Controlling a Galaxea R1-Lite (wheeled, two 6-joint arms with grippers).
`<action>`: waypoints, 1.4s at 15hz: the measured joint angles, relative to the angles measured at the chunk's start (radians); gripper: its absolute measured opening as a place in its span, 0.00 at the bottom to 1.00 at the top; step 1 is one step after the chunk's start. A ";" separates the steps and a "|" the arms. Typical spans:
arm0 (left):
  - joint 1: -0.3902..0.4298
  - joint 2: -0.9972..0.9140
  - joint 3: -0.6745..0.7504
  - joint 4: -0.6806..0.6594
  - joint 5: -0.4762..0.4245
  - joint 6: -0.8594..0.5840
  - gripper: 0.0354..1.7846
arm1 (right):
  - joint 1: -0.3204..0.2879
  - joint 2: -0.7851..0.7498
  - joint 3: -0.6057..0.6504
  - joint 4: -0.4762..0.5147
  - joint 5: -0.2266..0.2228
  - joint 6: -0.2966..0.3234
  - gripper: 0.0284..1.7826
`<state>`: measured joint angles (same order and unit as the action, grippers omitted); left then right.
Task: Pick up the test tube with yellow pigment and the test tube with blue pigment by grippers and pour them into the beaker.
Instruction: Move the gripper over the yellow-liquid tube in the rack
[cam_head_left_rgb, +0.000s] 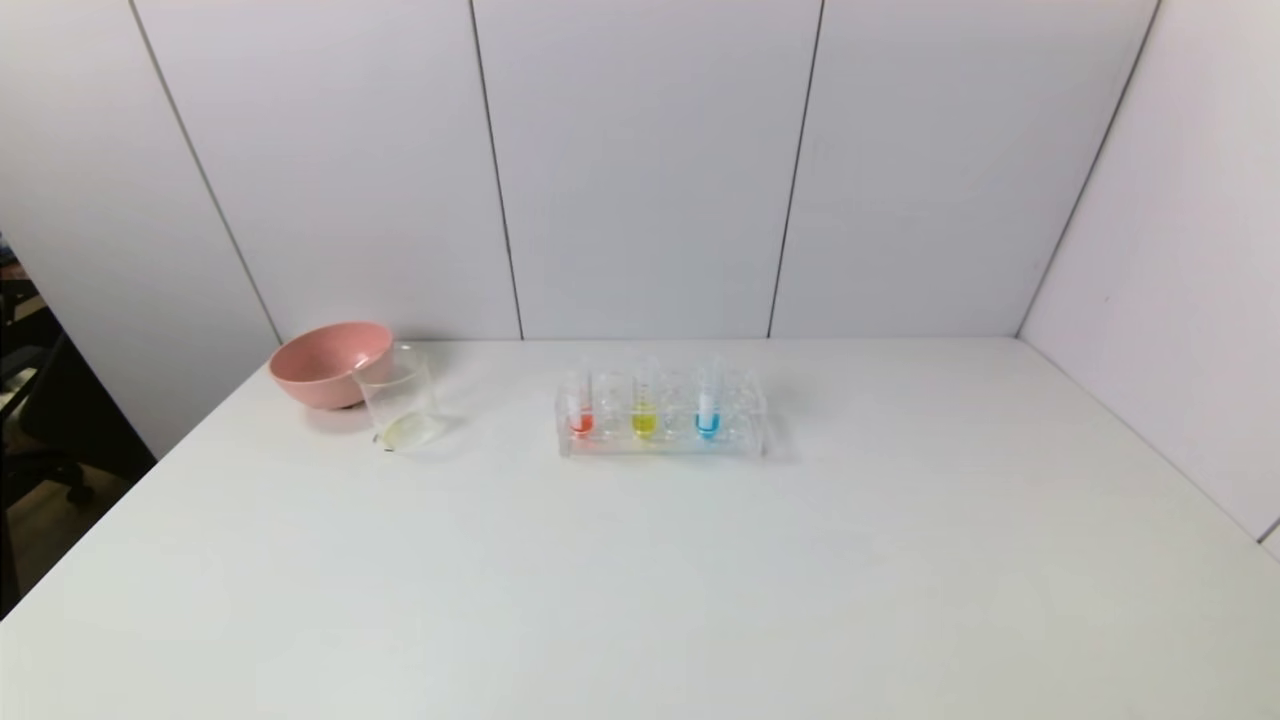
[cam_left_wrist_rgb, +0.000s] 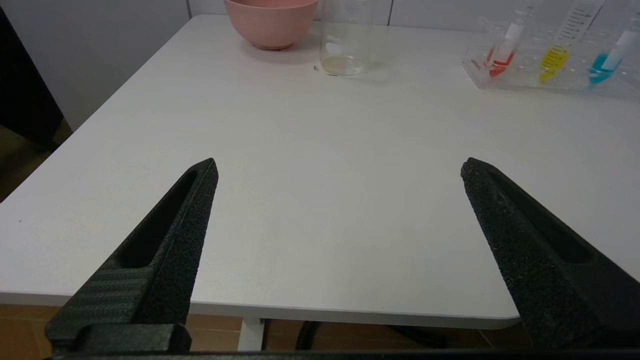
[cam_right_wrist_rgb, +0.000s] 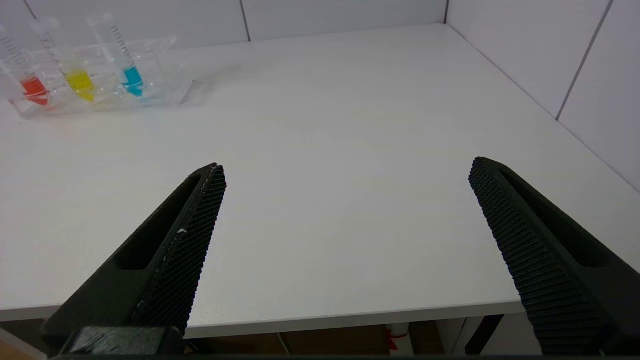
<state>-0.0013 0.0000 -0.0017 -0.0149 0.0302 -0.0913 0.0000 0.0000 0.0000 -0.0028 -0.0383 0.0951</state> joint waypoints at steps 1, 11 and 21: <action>0.000 0.000 0.000 0.000 0.000 0.000 0.96 | 0.000 0.000 0.000 0.000 0.000 0.000 1.00; -0.001 0.100 -0.270 0.172 -0.087 0.027 0.96 | 0.000 0.000 0.000 0.000 0.000 0.000 1.00; -0.072 0.936 -0.742 -0.171 -0.063 0.028 0.96 | 0.000 0.000 0.000 0.000 0.000 0.000 1.00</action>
<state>-0.0730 0.9362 -0.7436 -0.1860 -0.0332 -0.0630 0.0000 0.0000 0.0000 -0.0028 -0.0379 0.0951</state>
